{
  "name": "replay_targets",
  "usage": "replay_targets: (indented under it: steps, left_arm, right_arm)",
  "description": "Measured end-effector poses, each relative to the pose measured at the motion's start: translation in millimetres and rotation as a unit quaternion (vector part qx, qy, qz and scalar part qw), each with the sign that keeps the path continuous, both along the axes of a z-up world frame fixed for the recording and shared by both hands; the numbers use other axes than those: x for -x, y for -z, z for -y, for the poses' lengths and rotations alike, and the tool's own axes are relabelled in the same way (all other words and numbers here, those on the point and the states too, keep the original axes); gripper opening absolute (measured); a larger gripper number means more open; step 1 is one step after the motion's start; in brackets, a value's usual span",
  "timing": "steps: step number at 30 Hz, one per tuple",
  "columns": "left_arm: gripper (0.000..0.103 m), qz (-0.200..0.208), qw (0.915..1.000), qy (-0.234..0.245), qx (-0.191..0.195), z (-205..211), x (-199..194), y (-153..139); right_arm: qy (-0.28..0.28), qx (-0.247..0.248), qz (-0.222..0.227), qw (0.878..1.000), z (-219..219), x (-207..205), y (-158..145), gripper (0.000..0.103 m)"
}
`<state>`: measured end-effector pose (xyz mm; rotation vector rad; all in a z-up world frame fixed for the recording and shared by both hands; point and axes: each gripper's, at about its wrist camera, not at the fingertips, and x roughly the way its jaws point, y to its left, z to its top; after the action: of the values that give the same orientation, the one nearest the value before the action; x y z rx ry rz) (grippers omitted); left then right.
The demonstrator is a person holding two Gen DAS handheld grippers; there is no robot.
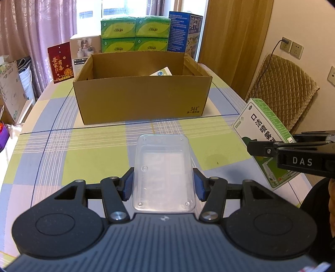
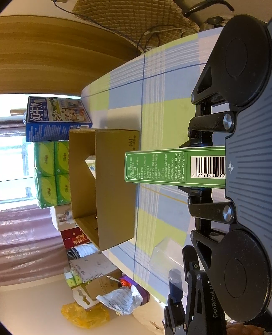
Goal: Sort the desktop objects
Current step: 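Lift the tray and green box and carry both over the cardboard box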
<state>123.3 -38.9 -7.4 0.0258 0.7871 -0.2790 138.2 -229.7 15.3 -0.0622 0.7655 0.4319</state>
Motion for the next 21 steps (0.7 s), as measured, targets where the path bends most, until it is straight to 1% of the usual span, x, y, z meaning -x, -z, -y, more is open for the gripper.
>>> replay_targets:
  steps: [7, 21]
  left_arm:
    - [0.051, 0.004, 1.0000, -0.002, -0.001, -3.0, -7.7, -6.7]
    - [0.051, 0.013, 0.9999, -0.011, -0.002, -15.0, -22.4, -23.4]
  right_arm:
    - [-0.003, 0.002, 0.008, 1.000, -2.3, -8.2, -9.8, 0.028]
    - [-0.017, 0.008, 0.016, 1.000, -11.1, -21.8, -20.1, 0.028]
